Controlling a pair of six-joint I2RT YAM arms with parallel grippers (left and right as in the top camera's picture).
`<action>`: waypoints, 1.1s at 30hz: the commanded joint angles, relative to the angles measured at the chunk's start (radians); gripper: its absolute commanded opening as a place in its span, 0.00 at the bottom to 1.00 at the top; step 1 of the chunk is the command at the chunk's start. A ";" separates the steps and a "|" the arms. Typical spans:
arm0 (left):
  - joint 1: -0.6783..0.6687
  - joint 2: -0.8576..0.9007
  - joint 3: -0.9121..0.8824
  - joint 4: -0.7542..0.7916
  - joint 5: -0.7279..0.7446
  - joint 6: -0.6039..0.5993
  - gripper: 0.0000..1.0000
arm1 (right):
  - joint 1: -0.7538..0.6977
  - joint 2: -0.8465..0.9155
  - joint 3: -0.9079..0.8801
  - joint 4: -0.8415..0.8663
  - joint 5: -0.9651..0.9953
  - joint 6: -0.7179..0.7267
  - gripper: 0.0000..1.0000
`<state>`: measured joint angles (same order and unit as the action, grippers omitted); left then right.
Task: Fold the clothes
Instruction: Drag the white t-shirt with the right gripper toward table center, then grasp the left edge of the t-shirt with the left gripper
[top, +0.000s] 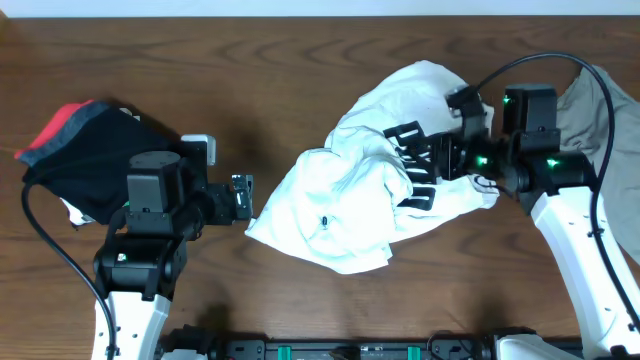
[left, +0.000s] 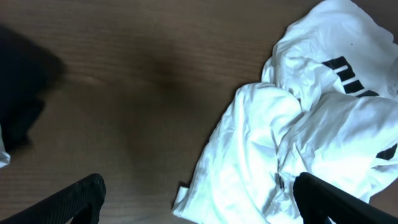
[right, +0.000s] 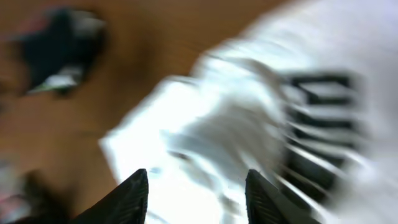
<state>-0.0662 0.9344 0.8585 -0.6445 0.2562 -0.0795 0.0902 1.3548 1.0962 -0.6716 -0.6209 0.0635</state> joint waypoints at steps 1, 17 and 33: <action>0.003 0.005 0.019 -0.003 0.006 -0.008 0.98 | 0.007 0.000 0.004 -0.090 0.484 0.099 0.50; -0.040 0.245 0.013 -0.140 0.246 -0.062 0.91 | -0.024 0.064 -0.106 -0.196 0.710 0.202 0.63; -0.392 0.608 0.013 0.000 0.306 -0.185 0.90 | -0.026 0.189 -0.182 -0.094 0.706 0.202 0.64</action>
<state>-0.4072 1.4998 0.8593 -0.6868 0.5476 -0.2192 0.0685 1.5372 0.9199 -0.7673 0.0723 0.2527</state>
